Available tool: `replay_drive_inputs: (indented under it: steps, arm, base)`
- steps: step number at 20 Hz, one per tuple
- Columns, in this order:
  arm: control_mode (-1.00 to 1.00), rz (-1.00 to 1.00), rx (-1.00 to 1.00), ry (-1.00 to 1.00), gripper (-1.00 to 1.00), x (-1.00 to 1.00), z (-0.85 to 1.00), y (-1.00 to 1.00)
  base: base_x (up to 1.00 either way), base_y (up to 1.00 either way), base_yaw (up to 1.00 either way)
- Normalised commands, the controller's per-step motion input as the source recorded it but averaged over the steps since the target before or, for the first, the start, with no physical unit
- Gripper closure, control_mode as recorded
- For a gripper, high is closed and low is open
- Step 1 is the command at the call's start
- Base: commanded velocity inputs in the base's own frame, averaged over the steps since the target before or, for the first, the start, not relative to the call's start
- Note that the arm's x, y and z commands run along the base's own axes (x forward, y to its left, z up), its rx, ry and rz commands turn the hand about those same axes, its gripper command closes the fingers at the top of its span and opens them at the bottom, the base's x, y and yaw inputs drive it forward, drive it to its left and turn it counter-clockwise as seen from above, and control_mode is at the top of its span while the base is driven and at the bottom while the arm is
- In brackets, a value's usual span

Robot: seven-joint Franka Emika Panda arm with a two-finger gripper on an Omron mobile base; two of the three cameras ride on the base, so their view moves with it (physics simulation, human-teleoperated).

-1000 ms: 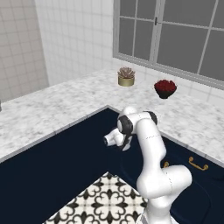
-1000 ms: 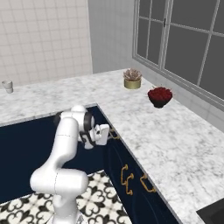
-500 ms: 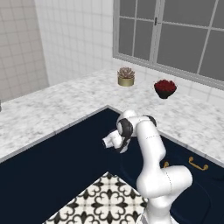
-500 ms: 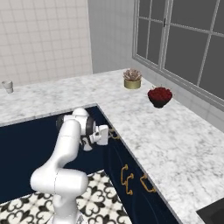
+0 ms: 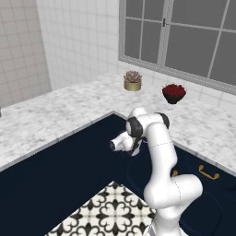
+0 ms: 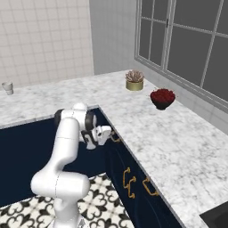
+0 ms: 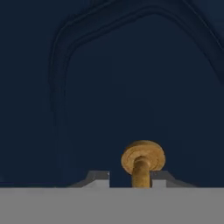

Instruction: Take a straw from the drawer in front and place it inside the glass cup on the dining counter.

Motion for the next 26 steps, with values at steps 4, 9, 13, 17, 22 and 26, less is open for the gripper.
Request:
replay_drive_inputs:
  steps: [4,9,13,17,22,26]
  arm:
    - [-1.00,0.17,0.33,0.00,1.00,-0.88,-0.09,0.31]
    - [-1.00,0.08,0.25,0.00,1.00,-1.00,-0.19,0.72]
    - [-1.00,0.03,0.14,0.00,1.00,-1.00,-0.35,1.00]
    - [-1.00,0.04,0.09,0.00,1.00,-1.00,-0.42,1.00]
    - [-1.00,0.05,0.09,0.00,1.00,-1.00,-0.50,1.00]
    - [-1.00,0.04,0.12,-0.05,1.00,-1.00,-0.74,1.00]
  base:
    - [0.00,0.00,0.00]
    - [0.00,0.00,0.00]
    - [0.00,0.00,0.00]
    - [0.00,0.00,0.00]
    - [0.00,0.00,0.00]
    - [0.00,0.00,0.00]
